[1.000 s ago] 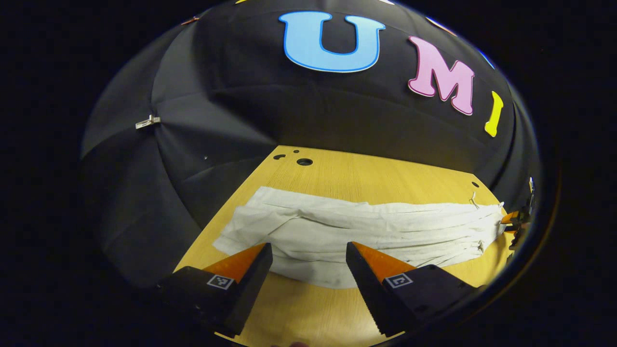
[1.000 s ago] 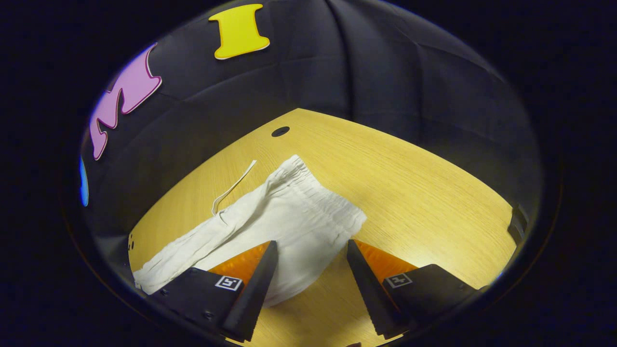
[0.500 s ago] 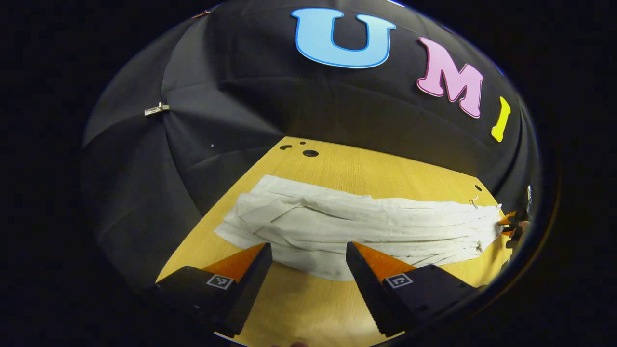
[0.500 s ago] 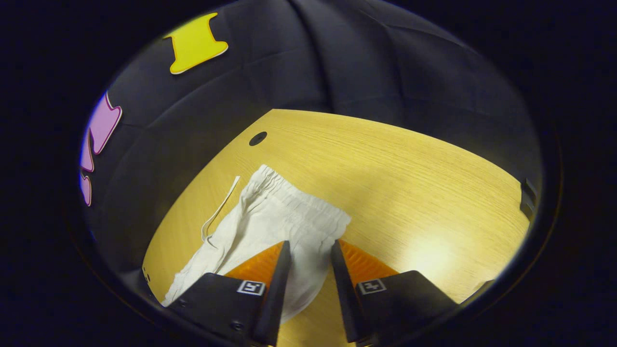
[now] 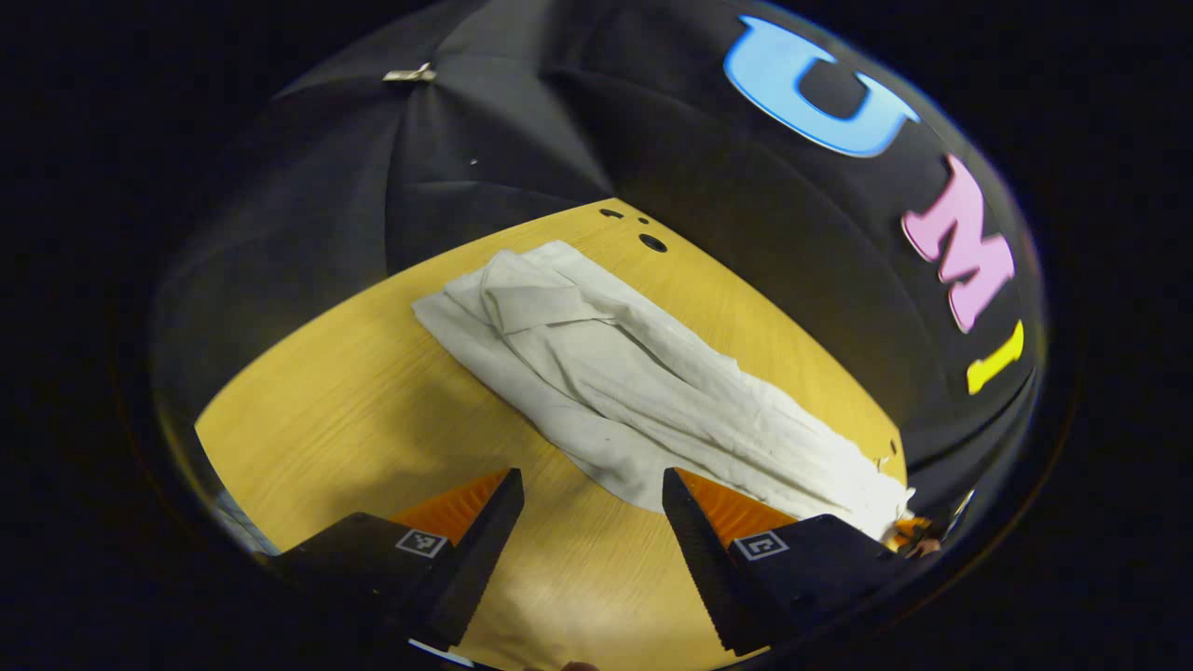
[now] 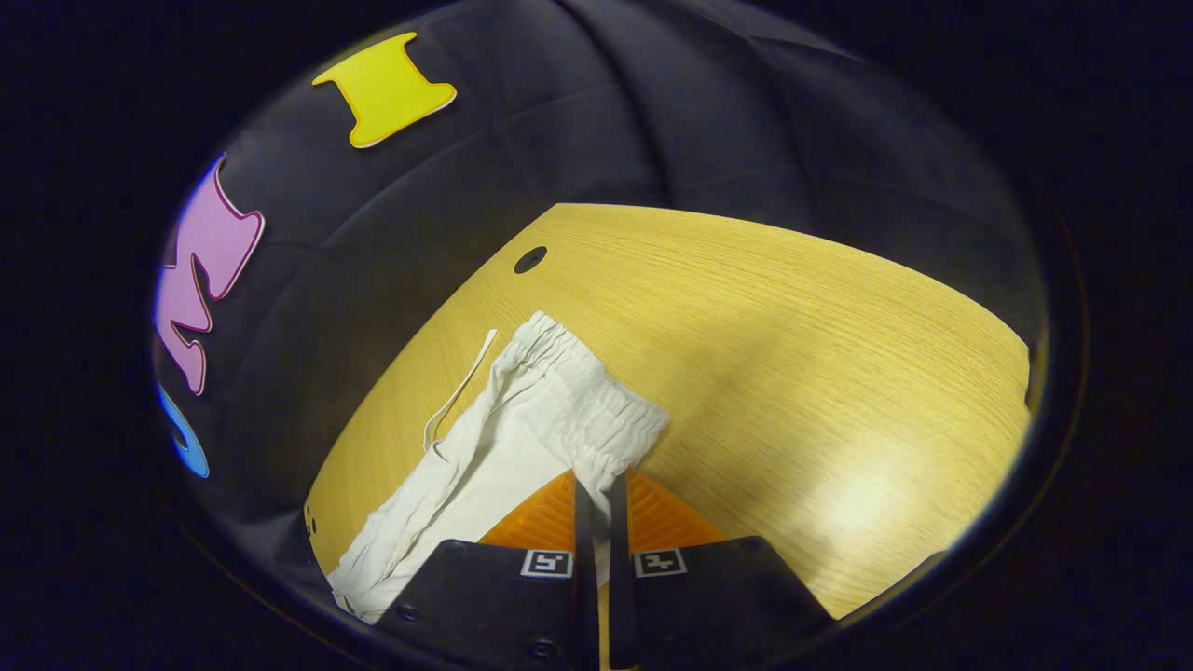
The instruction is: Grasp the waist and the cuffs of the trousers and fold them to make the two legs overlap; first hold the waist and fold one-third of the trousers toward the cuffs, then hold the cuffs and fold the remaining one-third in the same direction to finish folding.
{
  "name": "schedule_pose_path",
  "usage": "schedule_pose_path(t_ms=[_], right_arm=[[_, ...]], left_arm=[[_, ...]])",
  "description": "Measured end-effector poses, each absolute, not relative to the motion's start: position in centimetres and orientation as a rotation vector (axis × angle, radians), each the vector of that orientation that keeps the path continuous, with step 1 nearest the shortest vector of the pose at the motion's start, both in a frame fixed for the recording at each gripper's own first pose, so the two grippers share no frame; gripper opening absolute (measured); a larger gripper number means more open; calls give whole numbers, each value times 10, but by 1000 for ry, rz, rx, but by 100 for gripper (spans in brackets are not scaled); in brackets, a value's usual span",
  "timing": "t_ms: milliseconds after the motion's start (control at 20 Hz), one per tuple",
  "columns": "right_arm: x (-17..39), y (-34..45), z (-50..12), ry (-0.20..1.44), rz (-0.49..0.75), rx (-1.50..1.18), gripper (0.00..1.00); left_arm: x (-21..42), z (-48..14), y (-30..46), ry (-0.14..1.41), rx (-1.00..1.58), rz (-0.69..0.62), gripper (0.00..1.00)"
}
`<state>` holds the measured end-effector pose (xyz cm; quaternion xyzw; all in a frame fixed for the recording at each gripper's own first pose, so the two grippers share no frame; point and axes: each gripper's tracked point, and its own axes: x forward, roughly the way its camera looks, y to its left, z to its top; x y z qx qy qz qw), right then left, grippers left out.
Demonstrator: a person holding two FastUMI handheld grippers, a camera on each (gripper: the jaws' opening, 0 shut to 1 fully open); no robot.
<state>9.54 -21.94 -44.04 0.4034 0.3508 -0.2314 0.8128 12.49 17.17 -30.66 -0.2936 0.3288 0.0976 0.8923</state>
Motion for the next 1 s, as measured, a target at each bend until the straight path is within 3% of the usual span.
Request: schedule_pose_path(t_ms=[100,150,200,500,550,700,750,850,1000], right_arm=[[97,-220,-439,746,-488,858,9],[96,-219,-439,748,-487,856,9],[96,-219,-440,749,-486,853,9],[98,-219,-440,751,-481,833,9],[97,-218,-441,755,-480,829,9],[97,-217,-442,764,-477,815,9],[96,-216,-444,770,-476,811,9],[96,-217,-443,767,-476,806,9],[95,-220,-432,724,-475,796,9]], left_arm=[[134,-312,180,673,-639,226,96],[142,-313,184,664,-651,236,91],[149,-313,187,656,-663,242,96],[201,-320,204,651,-613,272,94],[206,-324,210,654,-589,298,86],[221,-331,209,642,-622,335,40],[223,-334,206,646,-648,320,29],[223,-331,208,632,-674,312,12],[218,-333,204,653,-652,308,6]])
